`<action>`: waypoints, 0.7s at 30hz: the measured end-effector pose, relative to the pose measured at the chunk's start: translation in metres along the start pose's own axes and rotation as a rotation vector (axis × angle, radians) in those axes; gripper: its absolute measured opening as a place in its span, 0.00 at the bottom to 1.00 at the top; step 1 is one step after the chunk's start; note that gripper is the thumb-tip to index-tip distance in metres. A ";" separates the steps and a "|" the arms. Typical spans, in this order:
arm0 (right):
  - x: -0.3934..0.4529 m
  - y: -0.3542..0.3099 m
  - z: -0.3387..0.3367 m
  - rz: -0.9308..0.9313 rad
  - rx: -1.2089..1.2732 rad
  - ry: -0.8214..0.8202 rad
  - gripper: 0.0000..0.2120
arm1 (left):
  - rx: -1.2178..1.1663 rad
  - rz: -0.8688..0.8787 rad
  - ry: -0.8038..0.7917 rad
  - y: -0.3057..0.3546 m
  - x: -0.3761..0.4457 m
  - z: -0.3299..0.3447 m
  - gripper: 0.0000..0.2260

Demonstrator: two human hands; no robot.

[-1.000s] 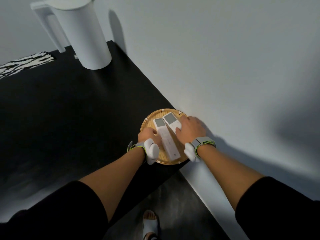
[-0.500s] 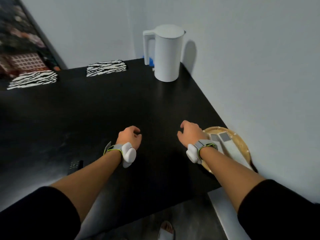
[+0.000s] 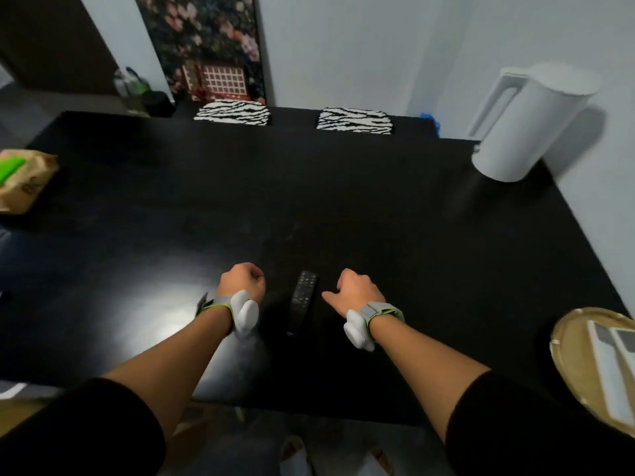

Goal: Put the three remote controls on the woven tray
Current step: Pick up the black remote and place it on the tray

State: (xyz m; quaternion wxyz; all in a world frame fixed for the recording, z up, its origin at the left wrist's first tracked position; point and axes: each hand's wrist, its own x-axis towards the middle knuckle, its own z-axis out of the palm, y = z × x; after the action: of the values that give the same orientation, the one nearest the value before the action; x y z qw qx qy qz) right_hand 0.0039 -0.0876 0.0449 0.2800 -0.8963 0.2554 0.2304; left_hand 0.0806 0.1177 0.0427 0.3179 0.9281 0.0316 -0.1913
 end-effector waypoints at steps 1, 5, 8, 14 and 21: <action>0.003 -0.012 0.009 0.011 0.002 -0.018 0.23 | -0.010 -0.002 -0.008 -0.008 0.002 -0.003 0.07; 0.016 -0.047 0.044 0.119 -0.013 -0.031 0.42 | -0.055 -0.010 -0.041 -0.030 0.010 -0.004 0.07; 0.024 -0.057 0.061 0.200 -0.051 -0.026 0.49 | -0.087 -0.012 -0.068 -0.040 0.013 0.003 0.09; 0.037 -0.056 0.079 0.213 -0.108 0.016 0.38 | -0.145 -0.020 -0.100 -0.058 0.022 0.010 0.08; 0.031 -0.015 0.057 0.105 -0.145 0.141 0.22 | -0.148 0.024 -0.168 -0.033 0.024 0.020 0.06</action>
State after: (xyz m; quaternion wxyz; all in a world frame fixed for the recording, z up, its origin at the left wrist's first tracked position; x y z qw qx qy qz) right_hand 0.0209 -0.0512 -0.0083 0.1835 -0.9135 0.3037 0.1989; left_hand 0.0897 0.1307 0.0003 0.3894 0.8831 0.0079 -0.2617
